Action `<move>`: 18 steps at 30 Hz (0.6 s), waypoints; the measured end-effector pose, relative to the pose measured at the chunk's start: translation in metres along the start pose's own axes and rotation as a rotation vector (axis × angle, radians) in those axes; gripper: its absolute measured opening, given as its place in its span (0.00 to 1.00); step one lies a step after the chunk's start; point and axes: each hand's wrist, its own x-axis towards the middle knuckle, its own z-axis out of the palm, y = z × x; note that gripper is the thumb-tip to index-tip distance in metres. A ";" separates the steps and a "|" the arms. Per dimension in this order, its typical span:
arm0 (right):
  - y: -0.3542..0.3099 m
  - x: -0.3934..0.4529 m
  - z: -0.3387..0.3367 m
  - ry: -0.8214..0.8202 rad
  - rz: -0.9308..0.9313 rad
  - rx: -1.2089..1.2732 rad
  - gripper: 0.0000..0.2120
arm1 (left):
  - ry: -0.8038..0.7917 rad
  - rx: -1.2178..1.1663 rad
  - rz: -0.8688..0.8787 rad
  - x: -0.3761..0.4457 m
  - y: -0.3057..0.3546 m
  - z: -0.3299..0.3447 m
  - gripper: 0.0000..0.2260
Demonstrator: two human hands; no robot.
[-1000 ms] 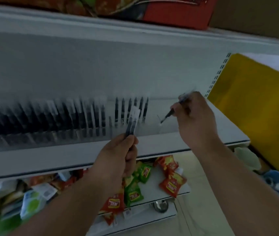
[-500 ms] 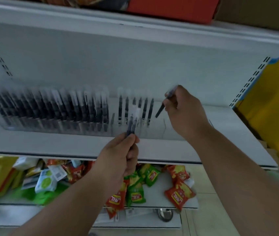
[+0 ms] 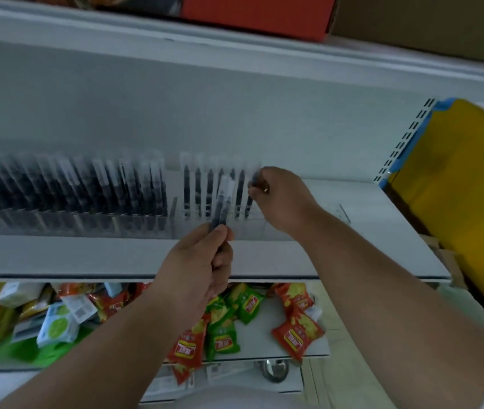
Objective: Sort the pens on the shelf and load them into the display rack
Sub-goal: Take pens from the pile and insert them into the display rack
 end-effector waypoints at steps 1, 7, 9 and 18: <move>0.000 -0.001 0.000 -0.006 0.005 0.006 0.07 | -0.008 0.002 0.005 0.000 -0.001 0.000 0.11; -0.002 -0.003 0.001 0.003 0.051 0.026 0.12 | -0.068 0.024 -0.008 0.006 0.002 0.006 0.12; -0.001 -0.005 0.003 0.014 0.076 0.019 0.06 | -0.071 0.027 -0.004 0.008 0.003 0.006 0.12; -0.019 -0.046 -0.003 0.116 0.119 0.471 0.13 | -0.042 0.140 0.065 0.006 0.001 0.007 0.10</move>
